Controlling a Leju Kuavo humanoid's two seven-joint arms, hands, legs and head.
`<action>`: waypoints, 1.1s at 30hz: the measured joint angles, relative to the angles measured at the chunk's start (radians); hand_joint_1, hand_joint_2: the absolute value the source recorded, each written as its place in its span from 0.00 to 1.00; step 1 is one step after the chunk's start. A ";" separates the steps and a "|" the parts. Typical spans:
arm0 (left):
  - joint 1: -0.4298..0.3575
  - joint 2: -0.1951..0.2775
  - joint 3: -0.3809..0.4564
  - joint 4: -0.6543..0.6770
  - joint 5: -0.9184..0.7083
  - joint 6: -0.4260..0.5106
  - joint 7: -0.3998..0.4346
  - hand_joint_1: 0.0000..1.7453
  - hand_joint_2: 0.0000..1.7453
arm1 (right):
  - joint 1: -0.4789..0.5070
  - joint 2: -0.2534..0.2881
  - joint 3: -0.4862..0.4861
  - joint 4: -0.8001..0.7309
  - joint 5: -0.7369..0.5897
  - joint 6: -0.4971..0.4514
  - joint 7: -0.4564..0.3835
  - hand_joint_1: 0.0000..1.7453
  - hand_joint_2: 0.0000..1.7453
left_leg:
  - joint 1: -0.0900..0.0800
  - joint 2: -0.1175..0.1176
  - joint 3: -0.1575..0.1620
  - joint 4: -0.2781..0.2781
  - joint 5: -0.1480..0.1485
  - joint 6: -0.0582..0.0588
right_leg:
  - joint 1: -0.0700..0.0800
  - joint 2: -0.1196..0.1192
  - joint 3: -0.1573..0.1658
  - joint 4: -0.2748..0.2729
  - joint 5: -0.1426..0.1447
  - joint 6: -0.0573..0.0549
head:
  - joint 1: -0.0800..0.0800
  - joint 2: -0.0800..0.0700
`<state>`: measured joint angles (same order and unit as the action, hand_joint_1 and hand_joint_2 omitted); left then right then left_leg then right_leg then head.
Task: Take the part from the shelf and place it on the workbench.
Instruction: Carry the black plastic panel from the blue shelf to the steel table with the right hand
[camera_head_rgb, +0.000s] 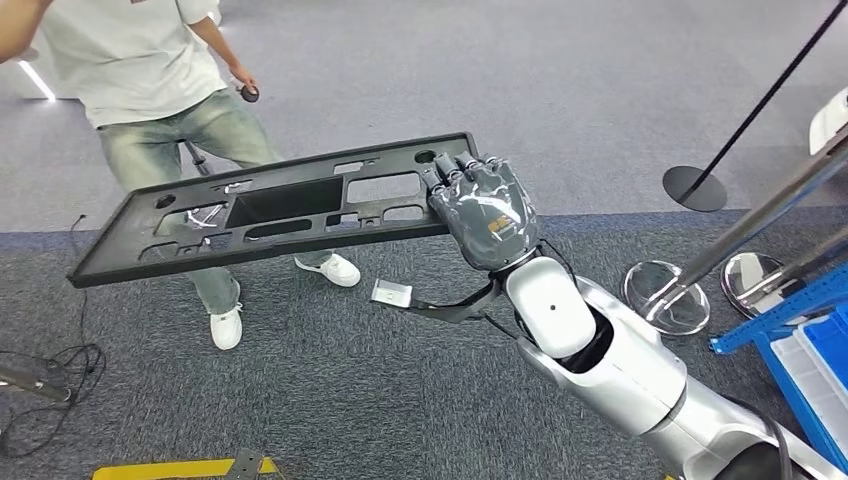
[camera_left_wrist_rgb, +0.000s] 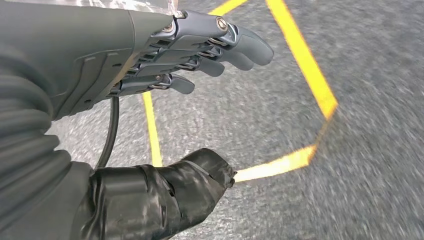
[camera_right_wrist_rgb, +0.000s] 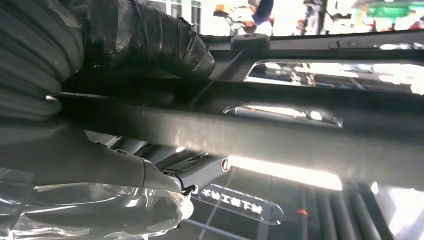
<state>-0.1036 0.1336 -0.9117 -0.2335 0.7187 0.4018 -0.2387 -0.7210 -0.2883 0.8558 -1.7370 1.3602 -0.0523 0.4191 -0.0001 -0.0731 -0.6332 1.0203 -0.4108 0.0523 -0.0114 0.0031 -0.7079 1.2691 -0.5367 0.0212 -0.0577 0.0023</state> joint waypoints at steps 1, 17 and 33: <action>0.001 0.000 0.000 0.000 0.007 -0.012 0.000 0.00 1.00 | -0.004 -0.004 -0.002 -0.006 0.001 0.003 0.000 1.00 1.00 | 0.001 -0.014 0.002 0.005 -0.004 -0.003 | -0.003 0.015 0.023 -0.066 0.044 -0.001 | 0.000 0.000; 0.006 -0.008 -0.001 0.000 0.018 -0.091 0.002 0.00 1.00 | -0.081 -0.043 -0.013 -0.062 -0.003 0.069 -0.005 1.00 1.00 | 0.011 0.100 -0.071 0.103 -0.015 -0.056 | 0.003 -0.075 0.122 -0.236 0.075 -0.029 | -0.008 0.000; -0.001 -0.008 -0.006 0.000 0.009 -0.111 0.023 0.00 1.00 | -0.113 -0.093 -0.018 -0.093 -0.009 0.121 -0.013 1.00 1.00 | -0.002 -0.033 -0.002 0.012 -0.011 0.002 | -0.003 0.050 0.048 -0.153 0.093 -0.007 | 0.001 0.000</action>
<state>-0.1046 0.1254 -0.9175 -0.2335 0.7275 0.2904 -0.2160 -0.8343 -0.3816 0.8381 -1.8303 1.3508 0.0685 0.4066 -0.0016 -0.1063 -0.6353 1.0318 -0.4218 0.0545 -0.0144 0.0535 -0.6597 1.1158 -0.4442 0.0145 -0.0571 0.0023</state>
